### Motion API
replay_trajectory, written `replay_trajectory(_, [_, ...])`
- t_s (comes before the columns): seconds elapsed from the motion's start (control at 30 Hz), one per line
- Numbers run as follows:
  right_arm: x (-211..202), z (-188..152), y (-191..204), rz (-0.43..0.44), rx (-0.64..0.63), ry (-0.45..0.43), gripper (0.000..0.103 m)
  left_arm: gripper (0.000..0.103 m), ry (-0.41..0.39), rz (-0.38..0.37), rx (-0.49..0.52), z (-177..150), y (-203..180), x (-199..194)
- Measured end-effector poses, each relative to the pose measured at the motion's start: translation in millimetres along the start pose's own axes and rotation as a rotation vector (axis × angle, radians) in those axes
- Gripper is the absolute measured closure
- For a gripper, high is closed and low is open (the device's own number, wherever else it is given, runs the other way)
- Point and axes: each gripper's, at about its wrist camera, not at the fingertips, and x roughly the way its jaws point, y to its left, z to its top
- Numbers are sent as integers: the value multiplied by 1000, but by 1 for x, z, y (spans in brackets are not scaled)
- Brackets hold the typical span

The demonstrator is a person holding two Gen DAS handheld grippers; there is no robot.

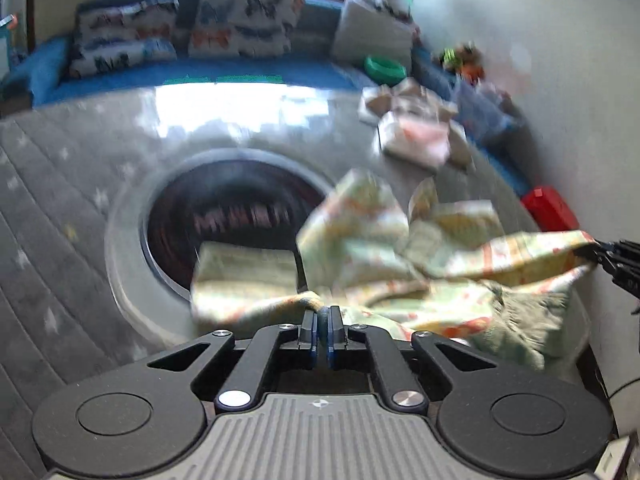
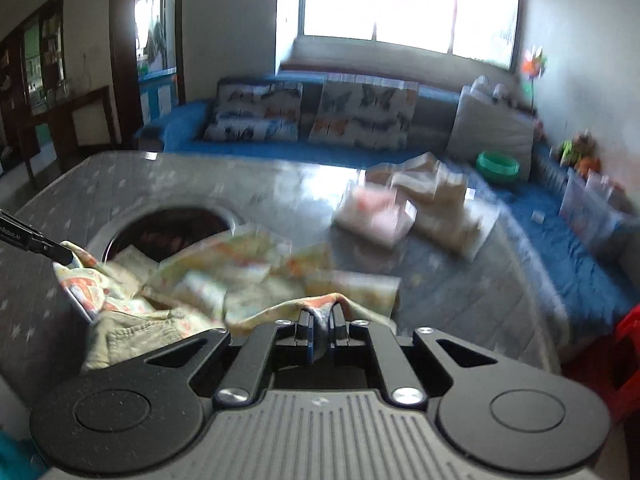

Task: Fold clothes
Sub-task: 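Lift the garment with both grippers and shake it out over the table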

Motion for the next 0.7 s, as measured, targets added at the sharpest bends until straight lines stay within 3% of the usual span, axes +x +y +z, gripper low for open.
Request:
replay_trajectory(0.23, [40,85,4,-50,-54,-144,97,98,-179,117,-54,85,28,-9])
replay_trajectory(0.4, [61,142,20,-47,-37,-271,97,99,-295,158,-125,134,48,-33])
replay_trajectory(0.57, [49,162,30,1,-35,-370,97,99,-428,173,-95,144,52,-83])
replay_trajectory(0.7, [34,145,32,52,-71,-354,97,99,-419,170,-57,118,57,-105])
